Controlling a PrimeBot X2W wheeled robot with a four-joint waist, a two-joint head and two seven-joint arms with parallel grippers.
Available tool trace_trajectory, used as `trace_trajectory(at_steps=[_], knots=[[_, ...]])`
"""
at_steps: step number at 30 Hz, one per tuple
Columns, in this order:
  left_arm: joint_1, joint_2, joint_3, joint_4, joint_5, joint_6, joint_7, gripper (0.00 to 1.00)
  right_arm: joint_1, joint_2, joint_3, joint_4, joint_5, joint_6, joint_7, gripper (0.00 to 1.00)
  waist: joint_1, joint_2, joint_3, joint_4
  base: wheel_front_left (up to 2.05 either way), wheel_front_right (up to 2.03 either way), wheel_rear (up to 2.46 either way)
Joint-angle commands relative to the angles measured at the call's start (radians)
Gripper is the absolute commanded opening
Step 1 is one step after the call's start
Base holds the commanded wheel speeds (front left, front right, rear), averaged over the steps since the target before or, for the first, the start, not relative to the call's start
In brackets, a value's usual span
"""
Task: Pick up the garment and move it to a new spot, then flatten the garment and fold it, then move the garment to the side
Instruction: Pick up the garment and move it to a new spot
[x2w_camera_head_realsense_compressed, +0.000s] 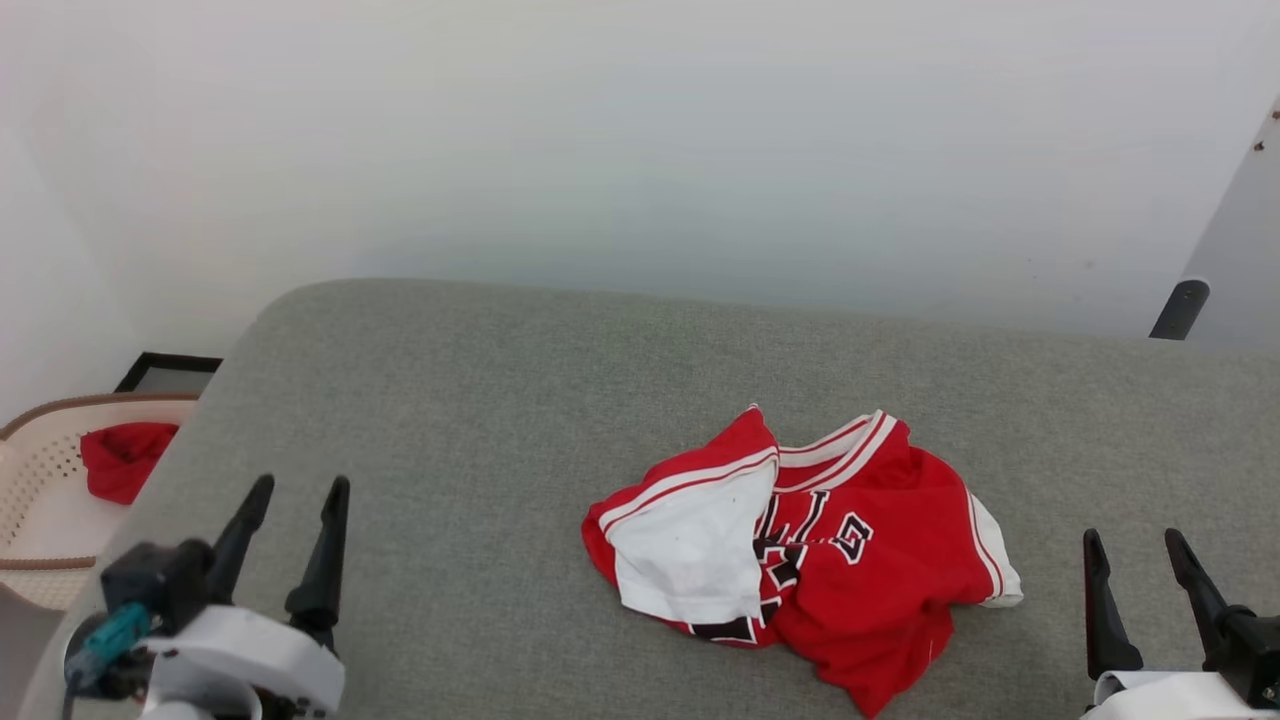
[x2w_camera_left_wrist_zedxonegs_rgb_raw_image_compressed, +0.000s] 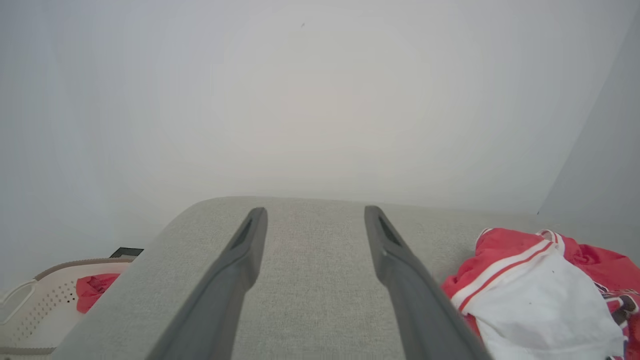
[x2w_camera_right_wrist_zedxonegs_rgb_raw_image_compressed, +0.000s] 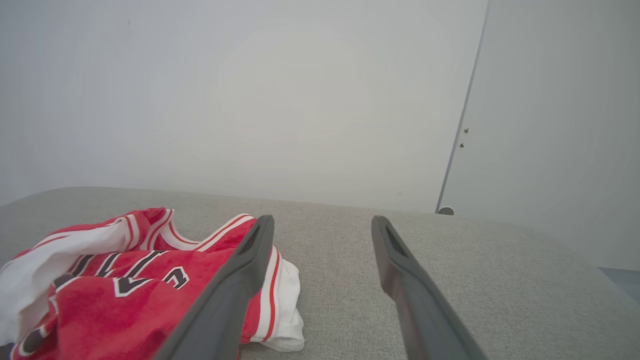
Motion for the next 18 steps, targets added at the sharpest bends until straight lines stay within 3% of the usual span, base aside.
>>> trace_trajectory(at_steps=[1,9,18], knots=[[0.02,-0.015,0.022,0.001,0.014,-0.011,-0.001,1.0,0.013,-0.005,-0.004,0.003,-0.009,0.0,-0.005,1.0,0.0,0.0,-0.002,0.001,0.0,0.0,0.0],[0.078,-0.068,0.123,0.004,0.094,-0.055,-0.001,1.0,0.021,-0.002,-0.017,0.013,-0.008,0.0,-0.005,1.0,0.0,0.0,-0.008,0.001,0.0,0.0,0.0],[0.095,-0.087,0.158,-0.001,0.135,-0.078,-0.001,1.0,0.027,0.011,-0.022,0.007,-0.016,0.0,-0.005,1.0,0.0,0.0,-0.007,-0.007,0.0,0.0,0.0]])
